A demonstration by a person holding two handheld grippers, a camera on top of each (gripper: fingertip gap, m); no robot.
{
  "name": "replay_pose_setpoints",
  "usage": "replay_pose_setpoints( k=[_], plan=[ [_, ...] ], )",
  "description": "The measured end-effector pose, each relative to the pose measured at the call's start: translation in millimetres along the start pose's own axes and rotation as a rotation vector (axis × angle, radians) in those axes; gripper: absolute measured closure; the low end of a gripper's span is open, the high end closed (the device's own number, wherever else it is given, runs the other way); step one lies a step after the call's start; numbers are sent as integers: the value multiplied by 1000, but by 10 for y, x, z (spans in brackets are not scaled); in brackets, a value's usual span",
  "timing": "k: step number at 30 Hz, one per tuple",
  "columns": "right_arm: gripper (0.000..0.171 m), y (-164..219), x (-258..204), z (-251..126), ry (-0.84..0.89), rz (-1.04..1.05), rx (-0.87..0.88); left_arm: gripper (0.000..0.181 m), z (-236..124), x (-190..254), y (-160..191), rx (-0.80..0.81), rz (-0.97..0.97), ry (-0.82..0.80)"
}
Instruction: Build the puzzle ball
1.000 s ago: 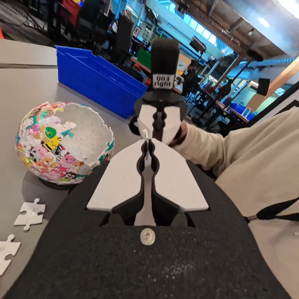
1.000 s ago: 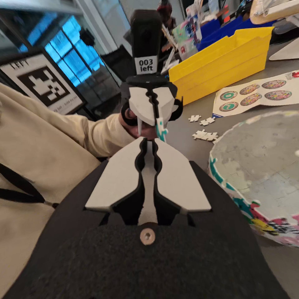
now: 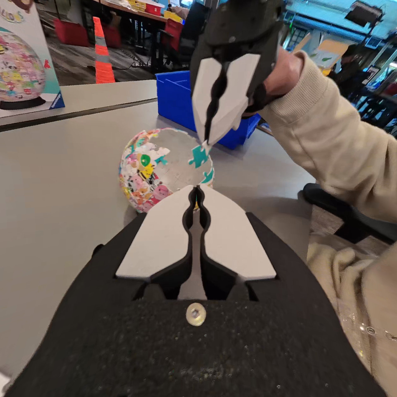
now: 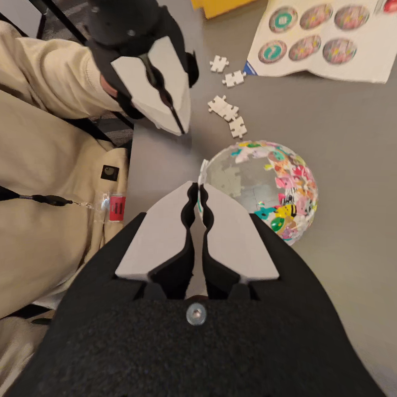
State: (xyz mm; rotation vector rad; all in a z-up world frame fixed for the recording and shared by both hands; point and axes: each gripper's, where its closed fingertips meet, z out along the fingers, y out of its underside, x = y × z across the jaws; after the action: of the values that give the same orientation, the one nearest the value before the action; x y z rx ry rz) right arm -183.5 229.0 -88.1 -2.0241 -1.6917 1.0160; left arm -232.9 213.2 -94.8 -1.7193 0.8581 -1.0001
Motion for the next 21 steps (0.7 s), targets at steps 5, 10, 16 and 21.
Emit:
replay_pose_setpoints(
  k=[5,10,16,21],
  plan=[
    [169,85,-22,80,-137,89,-10,181,205,109,79,-51,93,-22],
    [169,126,-22,108,-174,108,-34,181,359,127,105,-80,119,-17],
    [169,144,14,109,-201,113,-5,181,424,110,109,-90,124,-18],
    [168,143,44,122,-203,101,-18,181,439,100,118,-97,131,-24]
  ],
)
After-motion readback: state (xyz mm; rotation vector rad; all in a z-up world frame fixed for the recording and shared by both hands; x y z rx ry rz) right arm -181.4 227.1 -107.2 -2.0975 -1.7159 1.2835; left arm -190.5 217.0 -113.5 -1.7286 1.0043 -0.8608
